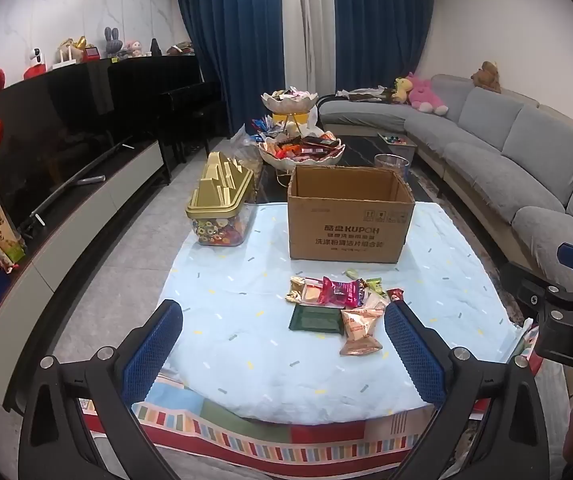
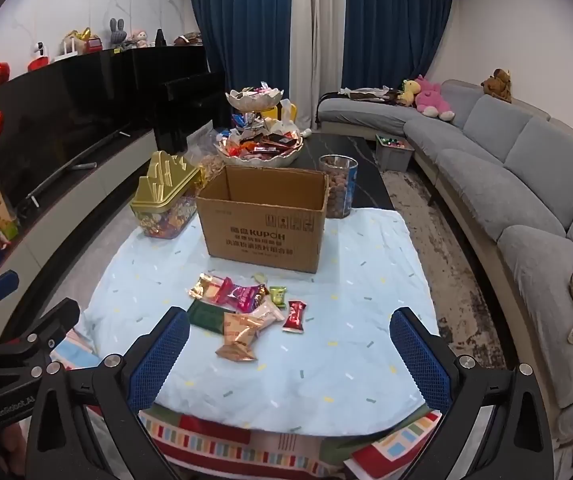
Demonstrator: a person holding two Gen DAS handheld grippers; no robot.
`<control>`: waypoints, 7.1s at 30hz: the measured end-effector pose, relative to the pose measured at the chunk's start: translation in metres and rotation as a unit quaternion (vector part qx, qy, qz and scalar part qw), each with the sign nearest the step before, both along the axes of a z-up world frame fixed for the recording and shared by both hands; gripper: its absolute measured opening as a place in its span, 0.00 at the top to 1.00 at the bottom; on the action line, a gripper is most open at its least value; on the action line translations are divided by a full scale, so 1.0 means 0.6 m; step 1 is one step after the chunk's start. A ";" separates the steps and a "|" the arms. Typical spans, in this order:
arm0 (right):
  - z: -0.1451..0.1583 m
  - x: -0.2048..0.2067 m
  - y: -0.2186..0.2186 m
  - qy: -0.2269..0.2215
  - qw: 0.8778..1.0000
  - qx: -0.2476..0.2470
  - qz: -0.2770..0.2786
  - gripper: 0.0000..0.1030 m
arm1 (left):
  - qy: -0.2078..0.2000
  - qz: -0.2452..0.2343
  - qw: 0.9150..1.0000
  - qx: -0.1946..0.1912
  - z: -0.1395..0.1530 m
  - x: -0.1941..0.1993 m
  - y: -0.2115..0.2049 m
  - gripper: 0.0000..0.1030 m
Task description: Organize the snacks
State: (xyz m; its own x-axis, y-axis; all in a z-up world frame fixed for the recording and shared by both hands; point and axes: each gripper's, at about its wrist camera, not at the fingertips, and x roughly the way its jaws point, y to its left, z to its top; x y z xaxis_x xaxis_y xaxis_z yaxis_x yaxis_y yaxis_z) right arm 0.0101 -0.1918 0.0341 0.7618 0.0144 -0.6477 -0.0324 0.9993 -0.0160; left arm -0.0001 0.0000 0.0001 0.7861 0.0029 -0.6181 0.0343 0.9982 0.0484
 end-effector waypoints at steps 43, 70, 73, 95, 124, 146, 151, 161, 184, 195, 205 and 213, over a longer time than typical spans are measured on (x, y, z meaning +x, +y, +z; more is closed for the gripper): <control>0.016 -0.011 0.003 -0.011 1.000 -0.001 0.003 0.01 | -0.002 0.003 1.000 -0.002 0.005 -0.010 -0.006 0.00; 0.023 -0.013 0.004 -0.014 1.000 -0.002 0.002 0.01 | -0.005 0.002 1.000 -0.002 0.009 -0.010 -0.004 0.00; 0.023 -0.013 0.004 -0.014 1.000 -0.001 0.002 0.01 | -0.006 0.002 1.000 -0.002 0.016 -0.009 -0.001 0.00; 0.026 -0.013 0.006 -0.011 1.000 0.001 0.003 0.01 | -0.004 0.003 1.000 0.000 0.037 -0.004 0.009 0.00; -0.028 0.029 0.013 0.018 1.000 0.001 0.015 0.01 | 0.002 0.003 1.000 0.010 -0.015 0.009 0.013 0.00; -0.138 0.126 0.042 0.090 0.995 -0.011 0.036 0.01 | 0.068 -0.032 0.997 0.025 -0.126 0.132 0.004 0.00; -0.162 0.143 0.048 0.105 0.994 -0.013 0.039 0.01 | 0.082 -0.041 0.995 0.029 -0.150 0.155 0.003 0.00; -0.208 0.179 0.070 0.130 0.991 -0.016 0.043 0.01 | 0.117 -0.077 0.990 0.034 -0.205 0.198 0.011 0.00; -0.306 0.240 0.115 0.189 0.981 -0.017 0.025 0.08 | 0.140 -0.151 0.977 0.046 -0.276 0.311 0.033 0.01; -0.345 0.263 0.120 0.234 0.972 -0.006 0.009 0.15 | 0.155 -0.209 0.963 0.071 -0.319 0.370 0.009 0.02; -0.357 0.276 0.126 0.243 0.970 -0.001 0.002 0.20 | 0.141 -0.178 0.973 0.045 -0.339 0.394 0.023 0.18; -0.368 0.284 0.122 0.249 0.968 0.003 -0.004 0.31 | 0.150 -0.169 0.973 0.040 -0.356 0.408 0.021 0.36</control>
